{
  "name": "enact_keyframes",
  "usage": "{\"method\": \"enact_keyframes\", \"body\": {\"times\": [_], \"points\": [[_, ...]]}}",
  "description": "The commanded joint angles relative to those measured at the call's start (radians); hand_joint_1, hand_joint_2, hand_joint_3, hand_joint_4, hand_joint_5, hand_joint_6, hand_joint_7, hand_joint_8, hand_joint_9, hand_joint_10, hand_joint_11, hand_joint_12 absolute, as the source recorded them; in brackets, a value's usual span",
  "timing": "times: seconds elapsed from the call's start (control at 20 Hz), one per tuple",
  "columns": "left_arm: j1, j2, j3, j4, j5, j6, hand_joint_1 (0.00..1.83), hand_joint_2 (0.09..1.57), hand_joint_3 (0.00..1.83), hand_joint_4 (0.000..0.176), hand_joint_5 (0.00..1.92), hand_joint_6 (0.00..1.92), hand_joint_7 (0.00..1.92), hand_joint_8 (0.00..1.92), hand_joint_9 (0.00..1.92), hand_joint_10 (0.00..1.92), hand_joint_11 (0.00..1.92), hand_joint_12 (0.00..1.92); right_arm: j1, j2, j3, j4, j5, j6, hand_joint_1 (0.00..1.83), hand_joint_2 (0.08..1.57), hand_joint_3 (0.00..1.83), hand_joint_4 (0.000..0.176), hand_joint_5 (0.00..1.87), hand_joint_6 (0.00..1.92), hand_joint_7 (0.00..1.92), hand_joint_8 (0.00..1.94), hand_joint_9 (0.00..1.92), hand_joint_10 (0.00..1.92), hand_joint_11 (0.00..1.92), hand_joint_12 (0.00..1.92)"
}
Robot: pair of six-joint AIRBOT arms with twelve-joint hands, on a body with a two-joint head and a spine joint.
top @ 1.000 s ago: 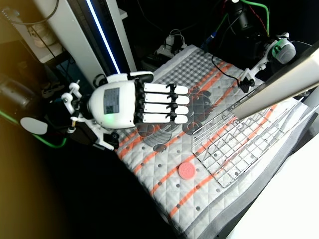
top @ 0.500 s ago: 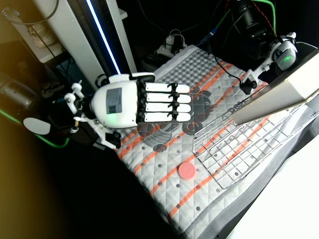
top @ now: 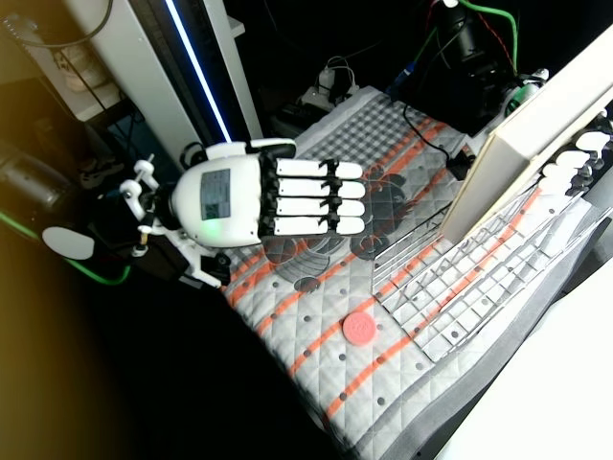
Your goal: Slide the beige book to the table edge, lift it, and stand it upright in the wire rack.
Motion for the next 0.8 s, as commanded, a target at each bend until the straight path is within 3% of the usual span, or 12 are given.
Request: {"method": "enact_keyframes", "body": {"times": [0.0, 0.05, 0.1, 0.25, 0.3, 0.35, 0.4, 0.45, 0.6, 0.65, 0.75], "points": [[0.010, 0.013, 0.002, -0.039, -0.060, -0.004, 1.17, 1.07, 0.00, 0.035, 0.77, 0.12, 0.80, 0.41, 0.67, 0.35, 0.28, 1.08, 0.006, 0.003, -0.004, 0.029, 0.129, 0.007, 0.00, 1.36, 0.00, 0.000, 0.34, 0.00, 0.37, 0.01, 0.39, 0.02, 0.40, 0.03], [0.015, 0.015, -0.002, -0.046, -0.063, -0.004, 1.12, 1.04, 0.00, 0.047, 0.74, 0.03, 0.80, 0.12, 0.68, 0.19, 0.23, 1.08, 0.006, 0.003, -0.004, 0.029, 0.130, 0.007, 0.00, 1.36, 0.00, 0.000, 0.35, 0.01, 0.37, 0.01, 0.39, 0.01, 0.40, 0.03], [0.019, 0.017, -0.006, -0.051, -0.067, -0.004, 1.07, 1.03, 0.00, 0.048, 0.68, 0.01, 0.73, 0.02, 0.62, 0.10, 0.13, 1.13, 0.006, 0.003, -0.004, 0.029, 0.130, 0.007, 0.00, 1.36, 0.00, 0.000, 0.34, 0.00, 0.37, 0.00, 0.38, 0.01, 0.39, 0.03], [0.035, 0.027, -0.020, -0.068, -0.081, -0.004, 1.00, 1.04, 0.00, 0.091, 0.63, 0.00, 0.60, 0.00, 0.54, 0.03, 0.00, 1.07, 0.006, 0.004, -0.006, 0.031, 0.130, 0.007, 0.00, 1.36, 0.00, 0.000, 0.34, 0.00, 0.36, 0.00, 0.37, 0.00, 0.37, 0.02], [0.041, 0.029, -0.025, -0.073, -0.084, -0.003, 0.98, 1.04, 0.00, 0.094, 0.63, 0.00, 0.58, 0.00, 0.54, 0.03, 0.00, 1.10, 0.006, 0.004, -0.007, 0.031, 0.130, 0.007, 0.00, 1.36, 0.00, 0.000, 0.34, 0.00, 0.36, 0.00, 0.37, 0.00, 0.37, 0.02], [0.045, 0.030, -0.027, -0.076, -0.086, -0.002, 0.98, 1.07, 0.00, 0.092, 0.62, 0.00, 0.55, 0.00, 0.54, 0.02, 0.00, 1.14, 0.006, 0.004, -0.008, 0.031, 0.130, 0.007, 0.00, 1.37, 0.00, 0.000, 0.35, 0.00, 0.36, 0.00, 0.37, 0.00, 0.37, 0.02], [0.049, 0.030, -0.029, -0.079, -0.087, -0.002, 0.98, 1.07, 0.00, 0.079, 0.61, 0.00, 0.56, 0.01, 0.55, 0.02, 0.00, 1.14, 0.006, 0.005, -0.008, 0.031, 0.130, 0.007, 0.00, 1.36, 0.00, 0.000, 0.34, 0.00, 0.36, 0.00, 0.37, 0.00, 0.37, 0.02], [0.053, 0.032, -0.032, -0.081, -0.089, -0.002, 0.96, 1.07, 0.00, 0.086, 0.61, 0.00, 0.57, 0.01, 0.55, 0.02, 0.00, 1.14, 0.006, 0.005, -0.008, 0.031, 0.130, 0.007, 0.00, 1.37, 0.00, 0.000, 0.33, 0.00, 0.35, 0.00, 0.36, 0.00, 0.37, 0.02], [0.055, 0.036, -0.041, -0.083, -0.095, -0.002, 0.98, 1.07, 0.00, 0.084, 0.62, 0.00, 0.62, 0.01, 0.59, 0.02, 0.02, 1.18, 0.006, 0.004, -0.009, 0.031, 0.130, 0.007, 0.00, 1.37, 0.00, 0.000, 0.33, 0.00, 0.35, 0.00, 0.37, 0.00, 0.38, 0.02], [0.056, 0.039, -0.044, -0.083, -0.098, -0.002, 1.00, 1.07, 0.00, 0.093, 0.63, 0.00, 0.61, 0.00, 0.60, 0.02, 0.03, 1.19, 0.006, 0.003, -0.009, 0.031, 0.130, 0.007, 0.00, 1.37, 0.00, 0.000, 0.33, 0.00, 0.36, 0.00, 0.37, 0.01, 0.39, 0.02], [0.061, 0.046, -0.055, -0.083, -0.105, -0.001, 1.02, 1.05, 0.00, 0.088, 0.65, 0.00, 0.62, 0.00, 0.62, 0.03, 0.10, 1.19, 0.006, 0.003, -0.009, 0.031, 0.130, 0.007, 0.00, 1.38, 0.00, 0.000, 0.33, 0.00, 0.35, 0.00, 0.37, 0.00, 0.38, 0.02]]}}
